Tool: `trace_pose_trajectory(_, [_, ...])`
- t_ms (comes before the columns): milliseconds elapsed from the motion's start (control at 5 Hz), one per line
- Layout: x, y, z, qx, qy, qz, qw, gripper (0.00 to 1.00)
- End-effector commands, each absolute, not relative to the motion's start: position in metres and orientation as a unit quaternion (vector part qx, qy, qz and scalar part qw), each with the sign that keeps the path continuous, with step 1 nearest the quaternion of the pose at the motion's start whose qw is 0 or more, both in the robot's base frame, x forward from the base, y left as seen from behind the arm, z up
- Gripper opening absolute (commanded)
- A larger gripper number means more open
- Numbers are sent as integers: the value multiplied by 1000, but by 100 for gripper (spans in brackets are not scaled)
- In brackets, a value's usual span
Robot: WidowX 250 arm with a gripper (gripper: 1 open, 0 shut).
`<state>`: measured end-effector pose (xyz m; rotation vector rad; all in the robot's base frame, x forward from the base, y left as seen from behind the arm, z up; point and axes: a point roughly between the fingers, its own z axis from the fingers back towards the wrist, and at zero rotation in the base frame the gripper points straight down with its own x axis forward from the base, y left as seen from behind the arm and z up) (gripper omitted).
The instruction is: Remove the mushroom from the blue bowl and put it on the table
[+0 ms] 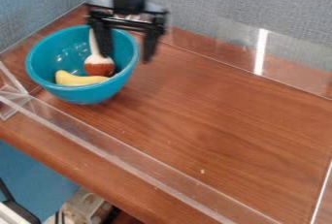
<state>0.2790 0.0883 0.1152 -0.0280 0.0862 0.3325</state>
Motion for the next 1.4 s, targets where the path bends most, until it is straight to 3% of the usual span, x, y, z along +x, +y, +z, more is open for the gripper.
trace_pose_trajectory(0, [283,114,126,-19,11,209,978,100])
trace_pose_trajectory(400, [280,148,121,-26,-6,297,955,100])
trace_pose_trajectory(1200, [285,137,107,-17,-12,274,962,100])
